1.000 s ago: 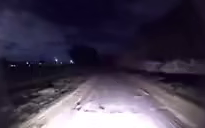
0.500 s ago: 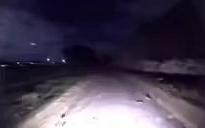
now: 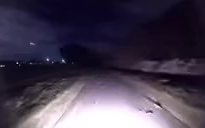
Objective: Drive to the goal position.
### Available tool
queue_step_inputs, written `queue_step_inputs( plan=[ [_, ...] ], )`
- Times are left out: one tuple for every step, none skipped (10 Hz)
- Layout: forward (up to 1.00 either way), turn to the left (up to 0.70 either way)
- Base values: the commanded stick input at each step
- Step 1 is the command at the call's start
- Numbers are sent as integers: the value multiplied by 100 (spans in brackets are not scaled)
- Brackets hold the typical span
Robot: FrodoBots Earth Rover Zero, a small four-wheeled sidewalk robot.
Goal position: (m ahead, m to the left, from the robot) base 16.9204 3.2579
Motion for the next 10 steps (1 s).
queue_step_inputs(
  plan=[
    [85,-12],
    [85,0],
    [85,0],
    [85,0],
    [85,0],
    [85,0],
    [85,0],
    [85,0],
    [85,0],
    [85,14]
  ],
)
